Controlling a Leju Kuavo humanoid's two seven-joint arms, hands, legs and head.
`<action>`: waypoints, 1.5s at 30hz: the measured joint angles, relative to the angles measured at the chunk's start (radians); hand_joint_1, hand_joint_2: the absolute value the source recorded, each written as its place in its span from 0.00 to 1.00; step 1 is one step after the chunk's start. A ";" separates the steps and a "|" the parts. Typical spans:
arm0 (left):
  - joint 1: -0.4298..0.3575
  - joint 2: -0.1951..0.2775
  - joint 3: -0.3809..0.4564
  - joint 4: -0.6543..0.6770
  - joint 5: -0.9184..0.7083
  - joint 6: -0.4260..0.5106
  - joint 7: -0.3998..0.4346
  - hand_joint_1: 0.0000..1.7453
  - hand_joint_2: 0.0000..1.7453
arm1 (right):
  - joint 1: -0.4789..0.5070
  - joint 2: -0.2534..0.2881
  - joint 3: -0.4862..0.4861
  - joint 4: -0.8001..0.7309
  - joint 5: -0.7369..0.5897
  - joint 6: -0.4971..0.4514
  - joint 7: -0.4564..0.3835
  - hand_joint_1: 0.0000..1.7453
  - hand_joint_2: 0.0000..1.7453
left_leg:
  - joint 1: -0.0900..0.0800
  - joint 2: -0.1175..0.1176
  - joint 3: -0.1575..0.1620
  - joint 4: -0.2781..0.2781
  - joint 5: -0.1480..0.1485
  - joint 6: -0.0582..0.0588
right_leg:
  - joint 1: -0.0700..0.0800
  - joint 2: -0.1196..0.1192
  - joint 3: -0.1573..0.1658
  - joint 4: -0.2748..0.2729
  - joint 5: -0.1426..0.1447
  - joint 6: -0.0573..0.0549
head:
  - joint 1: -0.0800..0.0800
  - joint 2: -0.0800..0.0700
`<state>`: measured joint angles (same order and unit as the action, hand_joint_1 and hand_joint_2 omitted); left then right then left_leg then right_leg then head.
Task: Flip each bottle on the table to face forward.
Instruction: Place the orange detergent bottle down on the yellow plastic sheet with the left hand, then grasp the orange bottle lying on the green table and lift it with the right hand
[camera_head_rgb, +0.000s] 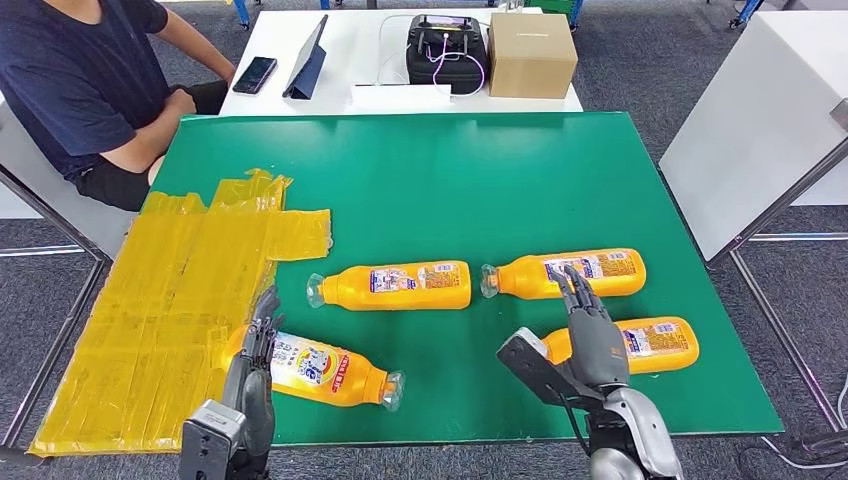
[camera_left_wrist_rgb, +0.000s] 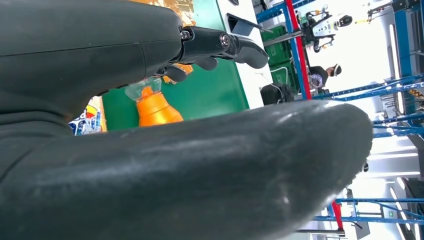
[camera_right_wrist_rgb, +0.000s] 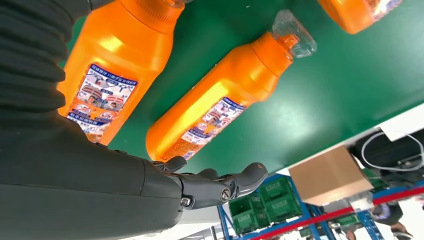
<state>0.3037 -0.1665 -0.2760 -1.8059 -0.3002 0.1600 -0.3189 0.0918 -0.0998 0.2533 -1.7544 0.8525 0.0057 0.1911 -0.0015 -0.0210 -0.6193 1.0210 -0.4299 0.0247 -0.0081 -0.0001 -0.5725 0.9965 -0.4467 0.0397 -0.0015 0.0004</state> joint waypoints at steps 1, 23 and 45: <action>0.000 0.000 0.002 0.000 0.000 0.000 0.000 0.00 0.00 | -0.003 0.001 0.000 0.007 0.000 0.000 0.000 0.00 1.00 | 0.000 0.000 0.000 0.000 0.000 0.000 | 0.000 0.000 0.000 0.000 0.000 0.000 | 0.000 0.000; 0.010 -0.041 0.044 -0.035 0.006 -0.041 -0.002 0.00 0.00 | -0.159 0.025 0.100 0.119 -0.010 0.035 -0.014 0.00 1.00 | 0.000 0.000 -0.002 0.000 0.000 0.000 | 0.000 0.000 -0.001 0.000 0.000 0.000 | 0.000 0.000; 0.030 -0.078 0.118 -0.061 -0.004 -0.110 0.015 0.00 0.00 | -0.405 0.161 0.316 0.374 0.001 0.067 0.028 0.00 1.00 | 0.001 0.000 -0.002 0.000 0.001 -0.001 | 0.001 0.000 -0.001 0.001 0.000 0.000 | 0.000 0.000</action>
<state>0.3340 -0.2441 -0.1580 -1.8672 -0.3037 0.0504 -0.3040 -0.3130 0.0610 0.5689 -1.3801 0.8538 0.0726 0.2192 -0.0003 -0.0207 -0.6211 1.0209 -0.4290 0.0241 -0.0070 0.0000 -0.5736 0.9976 -0.4466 0.0396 -0.0013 0.0004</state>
